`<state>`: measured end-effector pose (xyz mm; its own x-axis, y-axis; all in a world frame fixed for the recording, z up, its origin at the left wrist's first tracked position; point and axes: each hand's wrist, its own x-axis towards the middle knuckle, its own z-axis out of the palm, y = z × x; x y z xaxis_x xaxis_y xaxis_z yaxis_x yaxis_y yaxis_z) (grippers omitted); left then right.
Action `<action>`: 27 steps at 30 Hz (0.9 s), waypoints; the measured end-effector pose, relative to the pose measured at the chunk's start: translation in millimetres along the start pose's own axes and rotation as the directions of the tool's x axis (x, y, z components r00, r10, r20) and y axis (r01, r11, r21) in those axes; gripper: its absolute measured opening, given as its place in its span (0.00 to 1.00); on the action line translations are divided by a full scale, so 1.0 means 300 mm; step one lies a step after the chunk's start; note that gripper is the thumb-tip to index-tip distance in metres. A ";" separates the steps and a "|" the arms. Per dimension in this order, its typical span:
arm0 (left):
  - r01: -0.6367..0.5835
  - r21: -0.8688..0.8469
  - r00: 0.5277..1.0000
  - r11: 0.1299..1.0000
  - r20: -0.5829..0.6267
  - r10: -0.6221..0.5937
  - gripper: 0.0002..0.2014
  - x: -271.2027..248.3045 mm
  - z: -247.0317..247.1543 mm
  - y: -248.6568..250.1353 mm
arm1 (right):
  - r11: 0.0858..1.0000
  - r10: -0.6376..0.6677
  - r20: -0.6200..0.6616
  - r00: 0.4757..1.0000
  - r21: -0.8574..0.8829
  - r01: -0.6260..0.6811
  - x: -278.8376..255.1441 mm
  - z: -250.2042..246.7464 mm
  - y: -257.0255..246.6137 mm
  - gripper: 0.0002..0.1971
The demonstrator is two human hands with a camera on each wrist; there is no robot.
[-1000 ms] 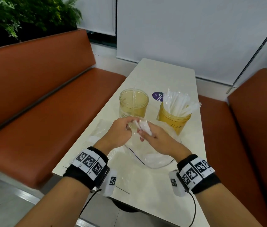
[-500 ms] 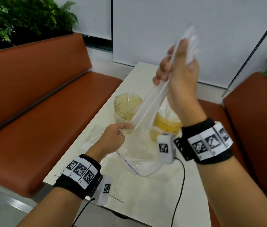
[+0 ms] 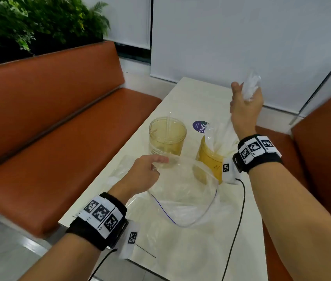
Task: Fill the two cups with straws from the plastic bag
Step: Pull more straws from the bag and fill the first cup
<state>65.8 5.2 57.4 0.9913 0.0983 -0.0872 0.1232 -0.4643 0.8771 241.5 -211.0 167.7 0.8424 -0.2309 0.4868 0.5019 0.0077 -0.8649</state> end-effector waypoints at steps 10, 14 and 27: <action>-0.021 0.011 1.000 1.000 0.009 0.021 0.30 0.011 -0.004 0.002 | 0.914 0.132 -0.029 0.991 -0.383 -0.133 -0.062 -0.051 0.213 0.16; -0.033 0.004 0.999 0.999 0.018 0.033 0.30 0.018 -0.003 0.003 | 0.899 -0.150 -0.029 0.988 -0.419 0.124 -0.029 -0.075 0.157 0.43; -0.077 -0.006 0.996 0.997 0.038 0.077 0.29 0.032 0.003 0.010 | 0.470 -0.164 0.425 0.890 -0.759 0.449 -0.017 -0.105 0.176 0.27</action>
<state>75.6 3.9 58.7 0.9989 0.0284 -0.0371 0.0461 -0.4655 0.8838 257.6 -240.0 115.8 0.7511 0.2070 0.6268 0.4658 -0.8390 -0.2811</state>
